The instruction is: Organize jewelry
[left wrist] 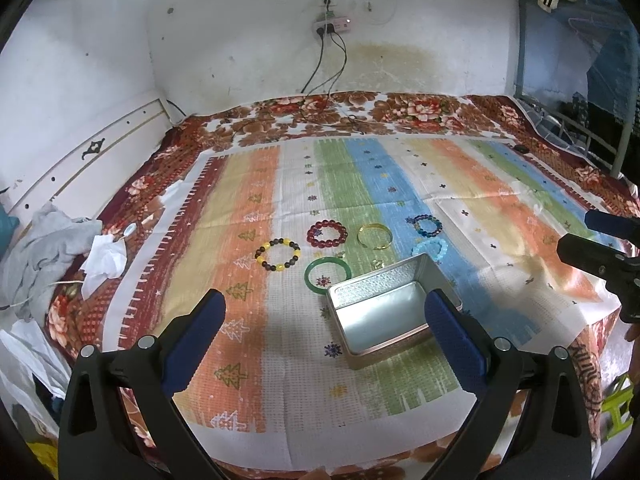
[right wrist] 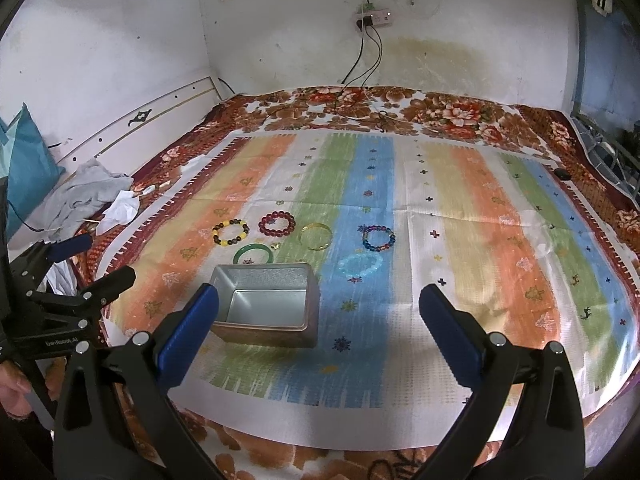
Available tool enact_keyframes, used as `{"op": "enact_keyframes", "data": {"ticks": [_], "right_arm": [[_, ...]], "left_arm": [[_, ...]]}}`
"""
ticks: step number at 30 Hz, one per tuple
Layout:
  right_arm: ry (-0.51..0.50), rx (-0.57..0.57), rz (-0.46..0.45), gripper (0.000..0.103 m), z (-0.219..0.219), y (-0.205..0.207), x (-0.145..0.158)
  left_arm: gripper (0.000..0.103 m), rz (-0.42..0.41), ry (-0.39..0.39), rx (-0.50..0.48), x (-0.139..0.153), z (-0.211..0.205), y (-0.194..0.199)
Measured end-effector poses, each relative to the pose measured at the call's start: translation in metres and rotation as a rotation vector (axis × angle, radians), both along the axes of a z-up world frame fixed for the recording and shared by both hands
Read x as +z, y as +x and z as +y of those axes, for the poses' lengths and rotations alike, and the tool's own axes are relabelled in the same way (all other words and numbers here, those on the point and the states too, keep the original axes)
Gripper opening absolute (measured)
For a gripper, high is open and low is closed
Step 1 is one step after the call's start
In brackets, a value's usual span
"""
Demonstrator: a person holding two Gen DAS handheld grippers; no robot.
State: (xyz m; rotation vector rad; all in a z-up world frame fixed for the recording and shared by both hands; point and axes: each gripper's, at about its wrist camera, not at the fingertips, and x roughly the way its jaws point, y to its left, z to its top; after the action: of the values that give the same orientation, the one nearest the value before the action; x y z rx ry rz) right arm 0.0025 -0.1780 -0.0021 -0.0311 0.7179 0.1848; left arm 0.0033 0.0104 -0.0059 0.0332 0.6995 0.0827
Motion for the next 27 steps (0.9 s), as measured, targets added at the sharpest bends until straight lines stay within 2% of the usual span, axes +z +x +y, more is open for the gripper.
{"op": "enact_keyframes", "data": {"ticks": [27], "right_arm": [[-0.002,-0.022,-0.004,0.099,-0.005,-0.002,-0.004]], "left_arm": [[0.098,0.003,0.019,-0.004,0.001,-0.002,-0.003]]}}
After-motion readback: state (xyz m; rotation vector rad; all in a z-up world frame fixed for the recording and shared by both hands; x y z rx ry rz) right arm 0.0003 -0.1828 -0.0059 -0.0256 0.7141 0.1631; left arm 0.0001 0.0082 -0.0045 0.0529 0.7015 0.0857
